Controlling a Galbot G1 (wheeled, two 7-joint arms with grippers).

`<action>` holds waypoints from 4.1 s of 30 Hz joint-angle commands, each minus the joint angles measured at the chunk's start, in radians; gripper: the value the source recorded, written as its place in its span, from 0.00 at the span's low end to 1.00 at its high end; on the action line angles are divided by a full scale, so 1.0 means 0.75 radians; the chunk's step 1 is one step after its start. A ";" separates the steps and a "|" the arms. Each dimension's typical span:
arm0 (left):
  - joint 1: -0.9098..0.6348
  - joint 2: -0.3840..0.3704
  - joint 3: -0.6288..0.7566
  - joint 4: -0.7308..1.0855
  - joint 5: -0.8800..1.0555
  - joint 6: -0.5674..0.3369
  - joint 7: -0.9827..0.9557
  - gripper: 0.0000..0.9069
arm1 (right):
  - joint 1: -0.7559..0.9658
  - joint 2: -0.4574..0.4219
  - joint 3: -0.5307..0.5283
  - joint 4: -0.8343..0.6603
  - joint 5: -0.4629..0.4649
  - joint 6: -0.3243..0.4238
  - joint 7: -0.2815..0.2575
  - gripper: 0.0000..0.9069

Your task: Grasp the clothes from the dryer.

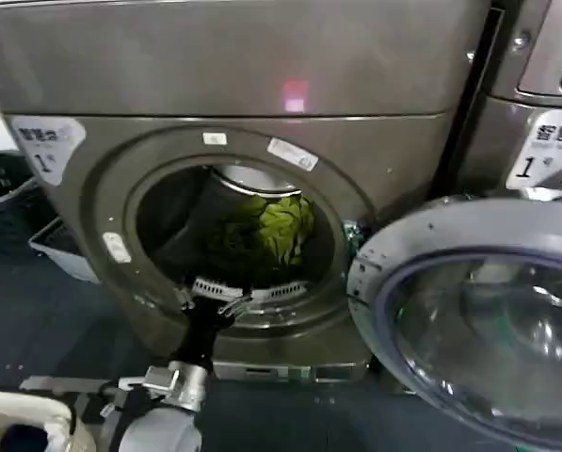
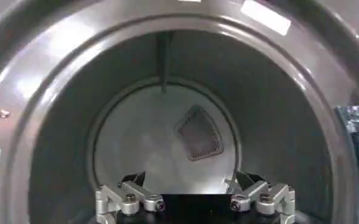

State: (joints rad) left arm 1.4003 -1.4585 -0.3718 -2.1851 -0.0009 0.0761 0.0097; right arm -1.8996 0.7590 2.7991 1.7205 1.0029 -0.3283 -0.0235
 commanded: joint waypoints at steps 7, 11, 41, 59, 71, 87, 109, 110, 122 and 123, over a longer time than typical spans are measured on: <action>-0.002 -0.001 -0.001 0.009 0.001 0.000 0.001 1.00 | 0.014 0.000 -0.013 0.003 -0.005 0.000 -0.004 1.00; -0.004 0.001 -0.001 0.009 0.000 0.000 0.001 1.00 | 0.015 0.005 -0.016 0.008 -0.006 0.001 -0.007 1.00; -1.248 -0.093 -0.005 1.393 -0.064 -0.098 0.051 1.00 | -0.164 0.062 0.158 -0.029 -0.203 0.021 -0.028 1.00; -1.859 -0.037 0.297 2.352 0.430 -0.158 1.150 1.00 | -0.145 0.068 0.156 -0.050 -0.199 0.030 -0.060 1.00; -1.990 -0.007 0.370 2.530 1.215 -0.206 1.370 1.00 | -0.152 0.090 0.158 -0.036 -0.196 0.037 -0.071 1.00; -1.987 -0.035 0.444 2.604 1.346 -0.135 1.336 1.00 | -0.158 0.076 0.158 -0.026 -0.195 0.036 -0.074 1.00; -1.987 -0.037 0.494 2.604 1.229 -0.160 1.423 0.00 | -0.149 0.091 0.155 -0.029 -0.196 0.038 -0.072 1.00; -1.982 -0.041 0.459 2.591 1.204 -0.149 1.410 0.00 | -0.148 0.091 0.153 -0.028 -0.196 0.038 -0.072 1.00; -1.765 -0.096 -0.007 2.236 0.492 0.003 0.833 0.00 | -0.124 0.088 0.129 -0.032 -0.206 0.043 -0.068 1.00; -1.720 -0.096 -0.019 2.166 0.401 0.018 0.790 0.00 | -0.116 0.088 0.121 -0.028 -0.207 0.043 -0.067 1.00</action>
State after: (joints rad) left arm -0.0146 -1.5198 -0.2311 -0.3553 0.6589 0.0399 0.8546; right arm -1.9965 0.8263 2.8998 1.6970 0.8493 -0.2966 -0.0759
